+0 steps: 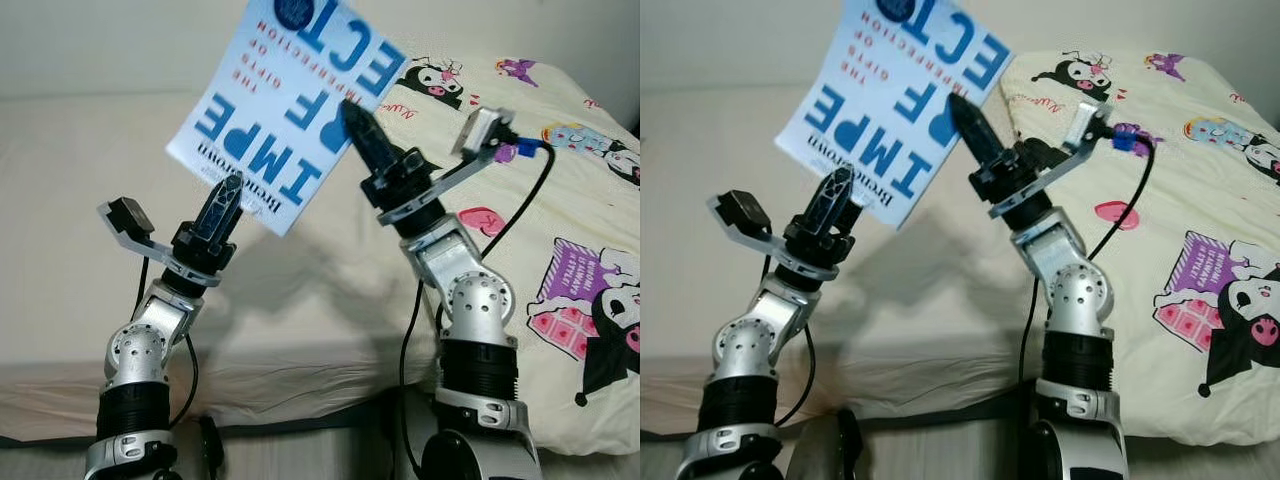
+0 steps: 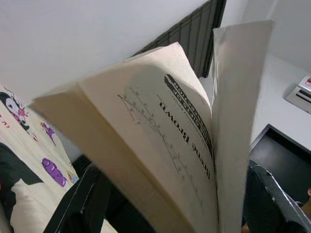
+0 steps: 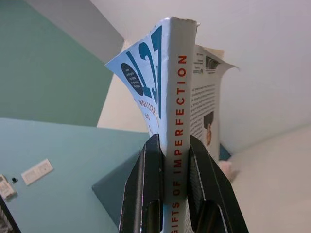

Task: Clean up the room

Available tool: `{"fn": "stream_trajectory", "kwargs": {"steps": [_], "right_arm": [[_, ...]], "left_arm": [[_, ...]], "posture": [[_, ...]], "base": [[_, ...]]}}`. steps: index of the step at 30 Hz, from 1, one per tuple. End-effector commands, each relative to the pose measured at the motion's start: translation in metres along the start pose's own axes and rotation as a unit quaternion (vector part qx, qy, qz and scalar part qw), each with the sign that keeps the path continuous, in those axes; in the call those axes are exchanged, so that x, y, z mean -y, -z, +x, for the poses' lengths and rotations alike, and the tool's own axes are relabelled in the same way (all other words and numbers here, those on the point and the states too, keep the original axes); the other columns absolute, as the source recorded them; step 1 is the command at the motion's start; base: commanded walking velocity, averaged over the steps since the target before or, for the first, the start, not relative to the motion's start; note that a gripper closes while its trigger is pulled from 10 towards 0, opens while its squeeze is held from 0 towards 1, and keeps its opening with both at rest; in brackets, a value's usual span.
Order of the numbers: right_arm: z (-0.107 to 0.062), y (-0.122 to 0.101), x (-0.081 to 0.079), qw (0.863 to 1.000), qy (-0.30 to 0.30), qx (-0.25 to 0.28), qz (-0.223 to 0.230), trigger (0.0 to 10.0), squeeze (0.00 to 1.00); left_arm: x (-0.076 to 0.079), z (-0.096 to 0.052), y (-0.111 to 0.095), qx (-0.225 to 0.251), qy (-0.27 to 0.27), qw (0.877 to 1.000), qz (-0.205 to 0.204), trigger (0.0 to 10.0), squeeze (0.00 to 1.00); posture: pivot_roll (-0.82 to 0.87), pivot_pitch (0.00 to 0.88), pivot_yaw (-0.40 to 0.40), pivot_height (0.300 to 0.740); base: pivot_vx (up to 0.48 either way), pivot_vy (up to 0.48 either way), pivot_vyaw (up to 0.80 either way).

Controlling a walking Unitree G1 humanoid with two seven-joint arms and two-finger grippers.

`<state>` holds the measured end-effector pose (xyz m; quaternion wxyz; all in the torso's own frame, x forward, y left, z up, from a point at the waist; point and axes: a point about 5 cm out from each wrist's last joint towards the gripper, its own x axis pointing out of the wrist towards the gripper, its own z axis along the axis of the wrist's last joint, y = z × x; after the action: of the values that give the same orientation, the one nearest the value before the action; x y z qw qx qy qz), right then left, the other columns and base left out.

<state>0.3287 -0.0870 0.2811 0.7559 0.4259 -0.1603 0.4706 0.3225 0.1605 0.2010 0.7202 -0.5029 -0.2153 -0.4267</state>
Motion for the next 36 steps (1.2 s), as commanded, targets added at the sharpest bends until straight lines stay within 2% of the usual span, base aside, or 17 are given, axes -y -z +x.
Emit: {"fn": "stream_trajectory", "kwargs": {"steps": [1, 2, 3, 5, 6, 18, 29, 35, 36], "right_arm": [[0.004, 0.002, -0.008, 1.000, -0.016, -0.007, -0.008, 0.0, 0.00], [0.004, 0.003, -0.008, 1.000, -0.014, -0.009, -0.009, 0.0, 0.00], [0.004, 0.003, -0.007, 1.000, -0.011, -0.009, -0.010, 0.0, 0.00], [0.004, 0.003, -0.007, 1.000, -0.009, -0.010, -0.011, 0.0, 0.00], [0.004, 0.002, -0.007, 1.000, -0.008, -0.009, -0.011, 0.0, 0.00], [0.002, -0.002, -0.007, 1.000, -0.005, -0.006, -0.015, 0.0, 0.00], [-0.003, 0.009, -0.001, 0.999, 0.019, -0.024, -0.013, 0.0, 0.00], [-0.006, 0.016, 0.001, 0.998, 0.032, -0.041, -0.020, 0.0, 0.00], [-0.006, 0.016, 0.002, 0.998, 0.036, -0.043, -0.022, 2.0, 0.00]], "left_arm": [[0.000, -0.005, 0.002, 0.003, -0.001, 1.000, -0.004, 10.0, 0.00], [0.000, -0.005, 0.002, 0.003, -0.001, 1.000, -0.004, 10.0, 0.00], [0.000, -0.005, 0.002, 0.004, 0.001, 1.000, -0.006, 8.3, 0.00], [0.000, -0.005, 0.002, 0.006, 0.002, 1.000, -0.007, 8.3, 0.00], [0.000, -0.005, 0.001, 0.007, 0.006, 1.000, -0.009, 0.0, 0.00], [-0.002, -0.008, -0.005, 0.015, -0.001, 1.000, -0.004, 0.0, 0.00], [0.001, -0.006, -0.003, 0.017, 0.011, 1.000, -0.011, 0.0, 0.00], [0.000, -0.006, 0.000, 0.008, 0.005, 1.000, -0.001, 0.0, 0.00], [0.000, -0.007, -0.001, 0.006, 0.004, 1.000, 0.003, 0.0, 0.00]], "posture": [[-0.05, 0.089, 0.020, 0.461], [-0.05, 0.089, 0.020, 0.461], [-0.05, 0.091, 0.020, 0.461], [-0.05, 0.091, 0.020, 0.461], [-0.05, 0.092, 0.022, 0.461], [-0.05, 0.076, 0.016, 0.461], [-0.05, 0.072, 0.020, 0.461], [-0.05, 0.078, 0.017, 0.461], [-0.05, 0.080, 0.017, 0.461]], "base": [[0.000, 0.000, 0.00], [0.000, 0.000, 0.00], [0.000, 0.000, 0.00], [0.000, 0.000, 0.00], [0.000, 0.000, 0.00], [0.000, 0.000, 0.00], [0.000, 0.000, 0.00], [0.000, 0.000, 0.00], [0.000, 0.000, 0.00]]}}
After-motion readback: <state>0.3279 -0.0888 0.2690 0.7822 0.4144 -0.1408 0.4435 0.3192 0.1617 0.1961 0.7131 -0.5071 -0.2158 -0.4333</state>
